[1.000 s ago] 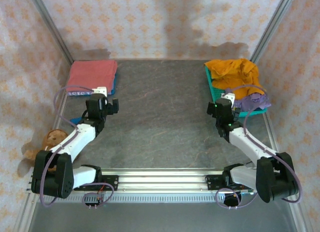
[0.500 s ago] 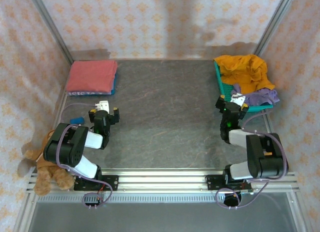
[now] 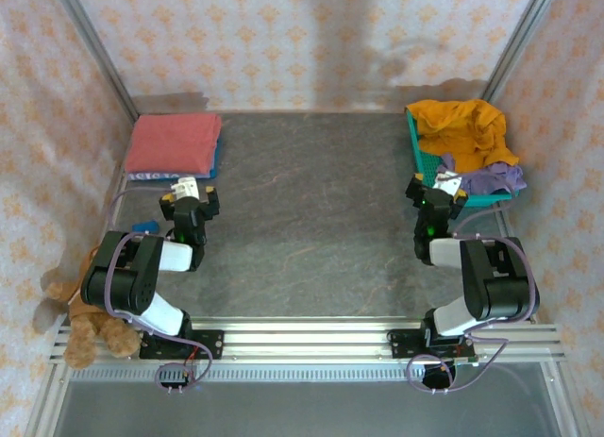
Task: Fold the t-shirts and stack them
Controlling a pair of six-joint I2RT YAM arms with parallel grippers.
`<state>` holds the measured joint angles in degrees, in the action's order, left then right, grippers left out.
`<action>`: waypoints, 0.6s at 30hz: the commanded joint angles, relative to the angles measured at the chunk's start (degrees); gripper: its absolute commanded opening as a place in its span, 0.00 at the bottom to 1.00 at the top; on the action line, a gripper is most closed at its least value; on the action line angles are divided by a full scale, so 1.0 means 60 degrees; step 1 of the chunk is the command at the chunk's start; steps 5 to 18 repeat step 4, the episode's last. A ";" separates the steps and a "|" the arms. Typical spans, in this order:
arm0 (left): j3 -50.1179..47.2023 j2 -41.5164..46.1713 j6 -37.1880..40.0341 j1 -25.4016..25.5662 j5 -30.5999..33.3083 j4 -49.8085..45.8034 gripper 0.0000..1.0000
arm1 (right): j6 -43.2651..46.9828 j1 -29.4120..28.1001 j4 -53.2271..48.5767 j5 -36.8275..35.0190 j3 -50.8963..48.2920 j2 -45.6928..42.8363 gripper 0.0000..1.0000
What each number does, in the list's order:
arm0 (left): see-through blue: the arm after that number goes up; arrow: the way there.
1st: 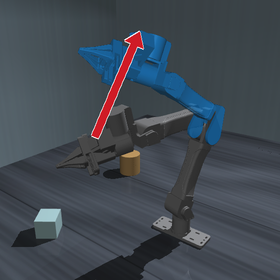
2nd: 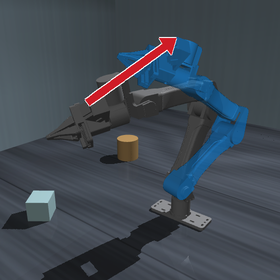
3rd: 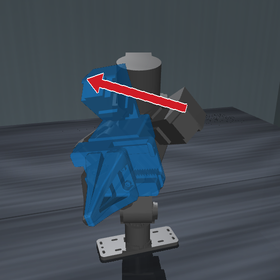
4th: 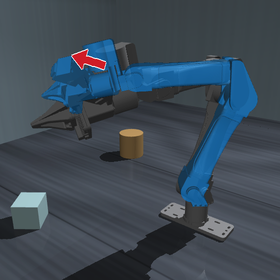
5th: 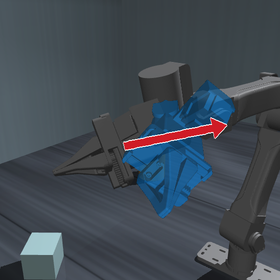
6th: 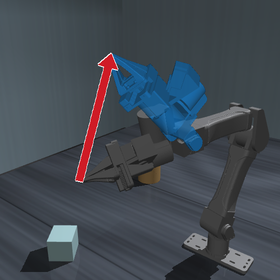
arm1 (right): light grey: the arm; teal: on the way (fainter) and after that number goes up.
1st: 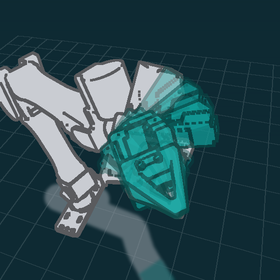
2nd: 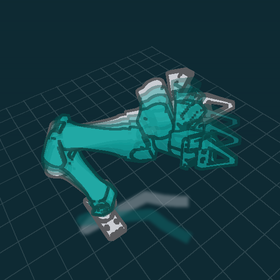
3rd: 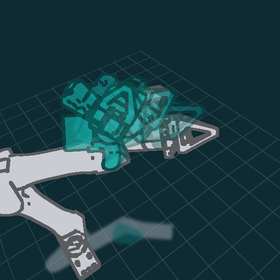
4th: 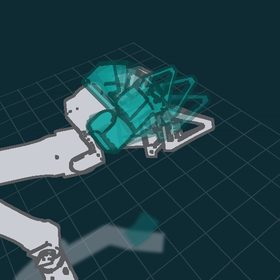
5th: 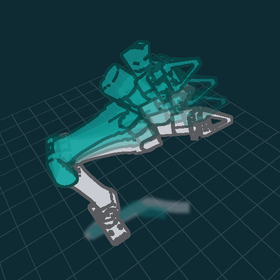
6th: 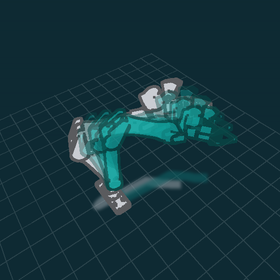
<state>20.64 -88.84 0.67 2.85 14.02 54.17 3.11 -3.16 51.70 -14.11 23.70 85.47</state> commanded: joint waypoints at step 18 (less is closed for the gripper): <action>-0.0082 0.0206 -0.0383 -0.0097 0.0637 0.0062 1.00 | -0.0290 0.0014 -0.0984 0.0668 -0.0065 0.0286 0.99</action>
